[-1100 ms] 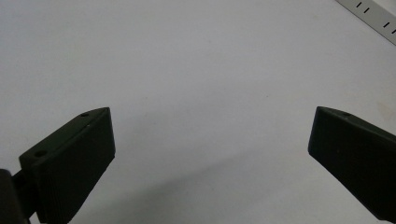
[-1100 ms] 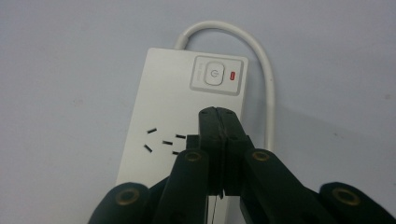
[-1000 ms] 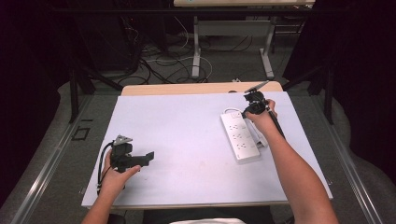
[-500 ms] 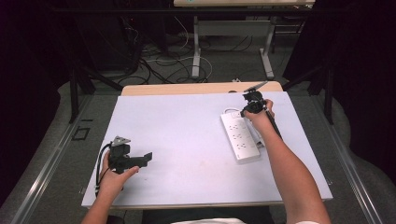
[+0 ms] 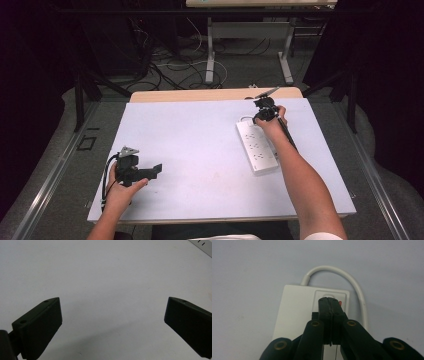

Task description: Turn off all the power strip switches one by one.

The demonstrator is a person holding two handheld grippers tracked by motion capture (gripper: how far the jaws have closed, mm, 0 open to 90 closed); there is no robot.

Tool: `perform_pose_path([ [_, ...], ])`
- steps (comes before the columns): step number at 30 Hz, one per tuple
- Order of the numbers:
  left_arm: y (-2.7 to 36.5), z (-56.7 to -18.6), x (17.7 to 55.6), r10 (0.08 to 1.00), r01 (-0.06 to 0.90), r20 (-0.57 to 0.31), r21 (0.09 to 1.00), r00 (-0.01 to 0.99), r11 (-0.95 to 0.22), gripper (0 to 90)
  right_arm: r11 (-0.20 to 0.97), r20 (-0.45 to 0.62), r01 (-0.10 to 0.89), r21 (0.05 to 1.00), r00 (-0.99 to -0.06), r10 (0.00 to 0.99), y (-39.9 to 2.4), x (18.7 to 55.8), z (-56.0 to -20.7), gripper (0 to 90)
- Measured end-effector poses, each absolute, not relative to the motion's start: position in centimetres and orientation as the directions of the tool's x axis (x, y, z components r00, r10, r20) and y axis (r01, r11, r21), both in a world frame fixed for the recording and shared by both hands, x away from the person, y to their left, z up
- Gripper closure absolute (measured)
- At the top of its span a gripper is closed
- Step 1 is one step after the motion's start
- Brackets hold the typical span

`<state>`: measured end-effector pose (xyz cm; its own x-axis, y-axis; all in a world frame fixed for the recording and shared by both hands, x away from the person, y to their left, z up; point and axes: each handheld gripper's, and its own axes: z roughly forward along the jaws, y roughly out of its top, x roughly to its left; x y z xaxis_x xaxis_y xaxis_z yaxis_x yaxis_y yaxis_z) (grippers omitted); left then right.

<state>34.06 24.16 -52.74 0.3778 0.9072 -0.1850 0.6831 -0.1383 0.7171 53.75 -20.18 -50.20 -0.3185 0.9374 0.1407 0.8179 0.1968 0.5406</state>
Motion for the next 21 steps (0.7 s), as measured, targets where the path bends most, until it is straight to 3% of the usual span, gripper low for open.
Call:
perform_pose_path([
  [21,24.4,-52.7,34.0,0.907,0.688,-0.187,0.712,0.378,-0.140,1.8,0.230,0.072,0.818,0.527,-0.313,0.947,-19.4,54.9,-51.4,90.0],
])
